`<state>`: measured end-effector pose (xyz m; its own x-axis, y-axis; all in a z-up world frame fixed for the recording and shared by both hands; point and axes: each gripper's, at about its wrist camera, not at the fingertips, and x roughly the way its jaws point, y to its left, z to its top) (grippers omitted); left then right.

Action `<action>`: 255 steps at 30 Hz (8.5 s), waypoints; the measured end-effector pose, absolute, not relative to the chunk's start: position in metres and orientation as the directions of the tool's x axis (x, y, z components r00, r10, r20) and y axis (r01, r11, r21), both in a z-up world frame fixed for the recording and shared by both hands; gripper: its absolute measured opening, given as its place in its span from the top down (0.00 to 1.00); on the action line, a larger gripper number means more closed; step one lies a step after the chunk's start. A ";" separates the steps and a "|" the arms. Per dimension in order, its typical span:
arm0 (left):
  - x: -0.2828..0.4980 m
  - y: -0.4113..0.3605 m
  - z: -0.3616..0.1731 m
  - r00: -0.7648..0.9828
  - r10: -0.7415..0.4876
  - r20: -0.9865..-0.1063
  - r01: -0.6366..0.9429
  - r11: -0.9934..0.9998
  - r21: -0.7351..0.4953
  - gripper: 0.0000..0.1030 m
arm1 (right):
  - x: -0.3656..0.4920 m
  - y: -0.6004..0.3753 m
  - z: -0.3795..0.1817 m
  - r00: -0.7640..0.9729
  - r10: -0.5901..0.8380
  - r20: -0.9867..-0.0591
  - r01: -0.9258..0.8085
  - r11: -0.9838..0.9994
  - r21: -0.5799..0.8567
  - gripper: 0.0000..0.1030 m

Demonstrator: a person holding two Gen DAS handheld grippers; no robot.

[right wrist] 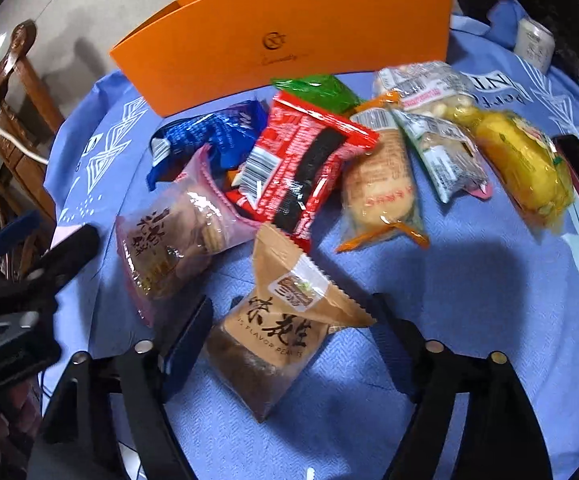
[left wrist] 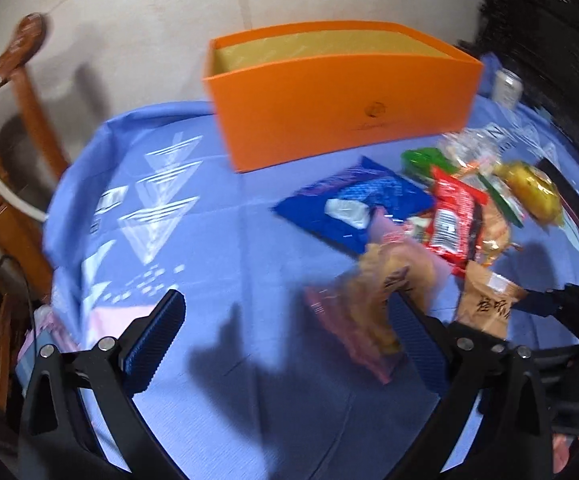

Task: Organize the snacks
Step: 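Grasp the pink mooncake bag with the left tool while the right tool grasps the peanut bag, then carry both bags over the orange box and open both tools, then move both open tools back toward the remaining snacks, then grasp the blue biscuit pack with the left tool while the right tool grasps the red snack bag, then lift both packs over the orange box and open both tools, then move both open tools back toward the remaining snacks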

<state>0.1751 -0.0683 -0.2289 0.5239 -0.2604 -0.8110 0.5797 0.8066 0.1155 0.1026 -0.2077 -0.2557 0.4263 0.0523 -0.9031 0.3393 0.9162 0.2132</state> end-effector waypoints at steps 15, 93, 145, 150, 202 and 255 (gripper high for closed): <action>0.187 -0.114 -0.264 0.377 -0.363 -0.852 0.713 0.701 0.017 0.04 | 0.085 -0.227 -0.245 0.425 0.062 -0.903 0.291 0.935 0.201 0.61; 0.280 -0.128 -0.144 0.623 -0.273 -0.733 0.438 0.898 0.038 0.04 | 0.166 -0.308 -0.141 0.650 -0.097 -0.754 0.338 0.925 0.172 0.17; 0.247 -0.155 -0.267 0.374 -0.373 -0.849 0.753 0.656 0.043 0.29 | 0.092 -0.264 -0.218 0.488 -0.057 -0.871 0.291 0.951 0.100 0.64; 0.235 -0.148 -0.267 0.375 -0.378 -0.847 0.746 0.665 0.033 0.39 | 0.081 -0.273 -0.216 0.484 -0.061 -0.873 0.324 0.939 0.114 0.64; 0.362 -0.188 -0.094 0.682 -0.311 -0.662 0.447 0.893 0.041 0.30 | 0.271 -0.350 -0.086 0.730 -0.180 -0.659 0.270 0.962 0.036 0.61; 0.204 -0.193 -0.274 0.350 -0.428 -0.833 0.846 0.526 0.085 0.04 | 0.116 -0.383 -0.250 0.405 -0.076 -0.911 0.272 0.961 0.041 0.25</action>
<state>0.2041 -0.1926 -0.2740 0.3502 -0.4279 -0.8332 0.8460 0.5263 0.0853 0.1155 -0.3835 -0.2500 0.4054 -0.0758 -0.9110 0.2722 0.9614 0.0411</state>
